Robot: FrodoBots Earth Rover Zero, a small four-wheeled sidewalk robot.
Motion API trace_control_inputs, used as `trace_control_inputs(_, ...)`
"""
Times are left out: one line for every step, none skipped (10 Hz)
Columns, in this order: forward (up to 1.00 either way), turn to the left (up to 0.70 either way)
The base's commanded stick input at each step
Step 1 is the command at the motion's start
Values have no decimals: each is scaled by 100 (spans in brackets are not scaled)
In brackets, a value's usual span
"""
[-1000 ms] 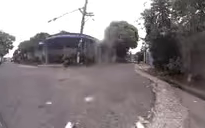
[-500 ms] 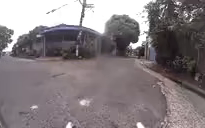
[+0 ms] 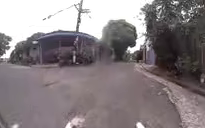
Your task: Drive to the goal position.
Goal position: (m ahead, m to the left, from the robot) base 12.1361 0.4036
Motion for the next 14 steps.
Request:
trace_control_inputs(70,-13)
trace_control_inputs(70,-13)
trace_control_inputs(70,-8)
trace_control_inputs(70,-2)
trace_control_inputs(70,0)
trace_control_inputs(70,0)
trace_control_inputs(70,0)
trace_control_inputs(70,0)
trace_control_inputs(70,0)
trace_control_inputs(70,0)
trace_control_inputs(70,0)
trace_control_inputs(70,0)
trace_control_inputs(70,0)
trace_control_inputs(70,0)
